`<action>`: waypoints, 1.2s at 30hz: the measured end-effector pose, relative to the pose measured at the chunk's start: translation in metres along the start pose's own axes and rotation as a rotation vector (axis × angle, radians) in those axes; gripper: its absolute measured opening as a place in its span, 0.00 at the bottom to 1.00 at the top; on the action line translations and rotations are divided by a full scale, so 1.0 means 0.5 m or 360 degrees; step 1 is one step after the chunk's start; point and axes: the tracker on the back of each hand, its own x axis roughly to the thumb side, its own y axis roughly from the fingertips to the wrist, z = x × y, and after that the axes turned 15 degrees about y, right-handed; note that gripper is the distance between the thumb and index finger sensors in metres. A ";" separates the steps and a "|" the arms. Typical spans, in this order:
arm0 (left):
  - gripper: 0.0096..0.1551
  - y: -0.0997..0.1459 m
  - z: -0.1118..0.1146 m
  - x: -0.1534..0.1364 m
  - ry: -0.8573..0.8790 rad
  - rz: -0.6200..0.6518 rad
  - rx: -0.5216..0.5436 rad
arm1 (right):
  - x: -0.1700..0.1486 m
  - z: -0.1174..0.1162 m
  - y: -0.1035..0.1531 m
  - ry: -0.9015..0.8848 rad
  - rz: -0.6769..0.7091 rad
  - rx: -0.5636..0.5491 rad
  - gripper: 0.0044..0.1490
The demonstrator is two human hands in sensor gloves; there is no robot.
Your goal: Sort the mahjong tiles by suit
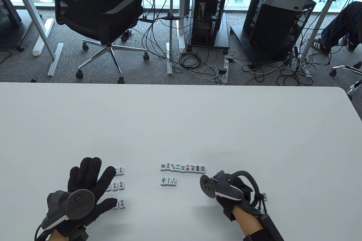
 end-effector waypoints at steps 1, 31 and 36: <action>0.53 0.000 0.000 0.000 0.0000 0.0003 0.0002 | 0.013 0.008 -0.007 -0.0027 0.0017 -0.0017 0.38; 0.53 0.008 -0.012 0.002 0.0011 0.0030 0.0062 | 0.110 0.049 -0.058 0.0029 0.0067 -0.0195 0.39; 0.53 0.008 -0.011 0.001 0.0013 0.0021 0.0047 | 0.001 0.054 -0.004 0.0108 0.0002 -0.0002 0.39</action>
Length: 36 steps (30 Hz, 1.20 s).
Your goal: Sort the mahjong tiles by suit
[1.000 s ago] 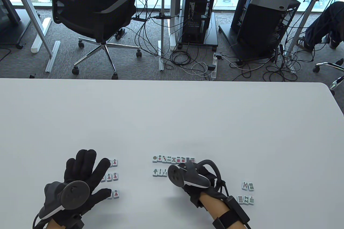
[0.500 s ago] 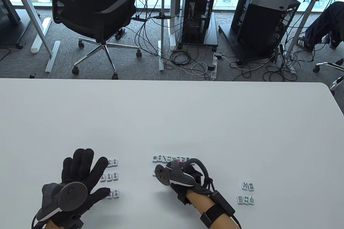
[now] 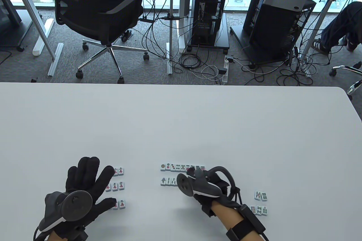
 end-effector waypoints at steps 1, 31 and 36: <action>0.53 0.000 0.000 0.000 -0.0002 0.0002 0.0003 | -0.023 -0.006 0.009 -0.0012 -0.0018 0.0050 0.39; 0.53 -0.007 0.009 -0.008 -0.0006 -0.0039 -0.0037 | -0.201 -0.218 0.105 0.0162 -0.0388 0.0580 0.38; 0.53 -0.006 0.007 -0.008 -0.0002 -0.0028 -0.0022 | -0.181 -0.168 0.067 -0.0023 -0.0357 0.0524 0.38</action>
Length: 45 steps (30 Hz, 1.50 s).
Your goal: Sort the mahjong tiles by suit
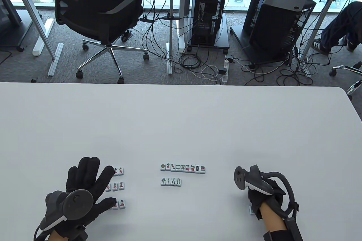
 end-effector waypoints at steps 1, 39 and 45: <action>0.53 0.000 0.000 0.000 0.0002 0.0000 0.0001 | 0.016 0.020 0.001 -0.0039 0.0034 -0.0076 0.38; 0.53 0.007 0.001 0.026 -0.0013 0.0097 0.0000 | 0.187 0.191 0.017 0.0012 0.0287 -0.0594 0.37; 0.52 0.005 0.003 0.021 -0.0003 0.0073 -0.0013 | 0.030 0.156 0.051 -0.0031 0.0057 -0.0445 0.35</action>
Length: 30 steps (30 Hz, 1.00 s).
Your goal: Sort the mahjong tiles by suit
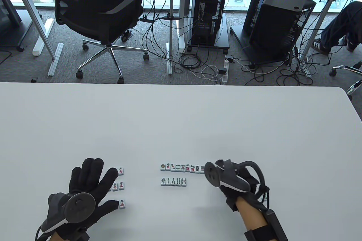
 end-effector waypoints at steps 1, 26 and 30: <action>0.53 -0.001 0.001 -0.001 0.0001 -0.0003 -0.0006 | -0.028 -0.011 0.009 0.0013 -0.0045 0.0072 0.34; 0.53 -0.009 0.011 -0.011 0.0025 -0.0060 -0.0074 | -0.096 -0.247 0.064 0.0134 -0.0065 0.0361 0.40; 0.52 -0.009 0.011 -0.011 0.0028 -0.0054 -0.0072 | -0.084 -0.244 0.060 0.0216 -0.0080 0.0352 0.38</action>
